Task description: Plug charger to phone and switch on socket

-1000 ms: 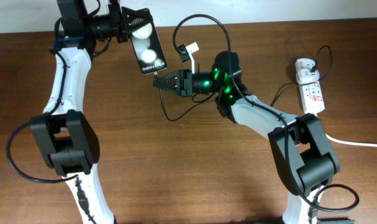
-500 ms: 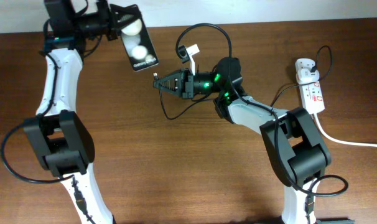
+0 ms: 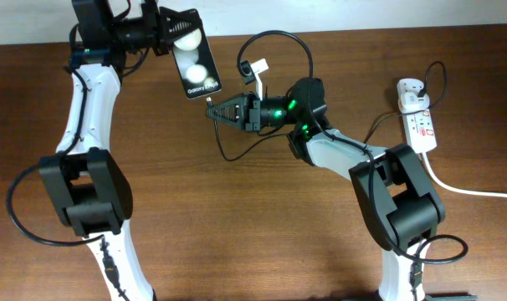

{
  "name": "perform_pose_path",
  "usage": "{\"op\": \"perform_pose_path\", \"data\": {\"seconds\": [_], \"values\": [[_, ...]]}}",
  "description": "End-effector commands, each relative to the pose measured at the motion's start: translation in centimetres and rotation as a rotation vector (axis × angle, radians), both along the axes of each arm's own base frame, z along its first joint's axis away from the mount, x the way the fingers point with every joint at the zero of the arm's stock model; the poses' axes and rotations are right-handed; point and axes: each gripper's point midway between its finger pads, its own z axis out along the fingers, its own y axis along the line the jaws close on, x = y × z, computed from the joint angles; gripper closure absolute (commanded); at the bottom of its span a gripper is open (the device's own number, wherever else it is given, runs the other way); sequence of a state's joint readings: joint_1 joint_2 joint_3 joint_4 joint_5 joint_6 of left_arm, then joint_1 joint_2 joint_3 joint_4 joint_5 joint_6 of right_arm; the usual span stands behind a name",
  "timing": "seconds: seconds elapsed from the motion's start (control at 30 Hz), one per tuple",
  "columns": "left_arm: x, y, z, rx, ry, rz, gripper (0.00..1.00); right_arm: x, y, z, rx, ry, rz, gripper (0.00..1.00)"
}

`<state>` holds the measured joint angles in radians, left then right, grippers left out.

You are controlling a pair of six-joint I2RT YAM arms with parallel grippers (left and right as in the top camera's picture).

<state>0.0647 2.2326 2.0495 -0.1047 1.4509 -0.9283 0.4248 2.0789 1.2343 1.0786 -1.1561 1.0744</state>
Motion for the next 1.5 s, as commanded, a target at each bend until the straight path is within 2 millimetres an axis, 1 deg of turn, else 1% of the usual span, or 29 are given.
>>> {"op": "perform_pose_path", "data": {"seconds": [0.0, 0.1, 0.57, 0.77, 1.0, 1.3, 1.47], "values": [[-1.2, -0.2, 2.3, -0.007, -0.04, -0.03, 1.0, 0.6, -0.2, 0.5, 0.014, -0.02, -0.022, 0.96], [-1.4, -0.8, 2.3, -0.005, -0.053, -0.041, 1.0, 0.6, -0.2, 0.5, 0.013, -0.021, -0.019, 0.96], [-1.4, -0.8, 2.3, -0.001, -0.068, -0.04, 1.0, 0.4, -0.3, 0.8, 0.024, -0.029, -0.013, 0.96], [-1.7, -1.7, 2.3, -0.004, -0.069, -0.063, 1.0, 0.4, -0.3, 0.8, 0.024, -0.028, -0.015, 0.96], [-2.4, -1.8, 2.5, -0.014, -0.07, -0.1, 1.0, 0.8, -0.3, 1.0, 0.03, 0.018, -0.032, 0.96], [-2.6, -2.5, 2.5, -0.014, -0.07, -0.115, 1.0, 1.0, -0.3, 1.0, 0.033, 0.042, -0.041, 0.96], [-2.6, -2.5, 2.5, -0.014, -0.07, -0.115, 1.0, 1.2, -0.4, 1.0, 0.035, 0.068, -0.045, 0.96]]}}
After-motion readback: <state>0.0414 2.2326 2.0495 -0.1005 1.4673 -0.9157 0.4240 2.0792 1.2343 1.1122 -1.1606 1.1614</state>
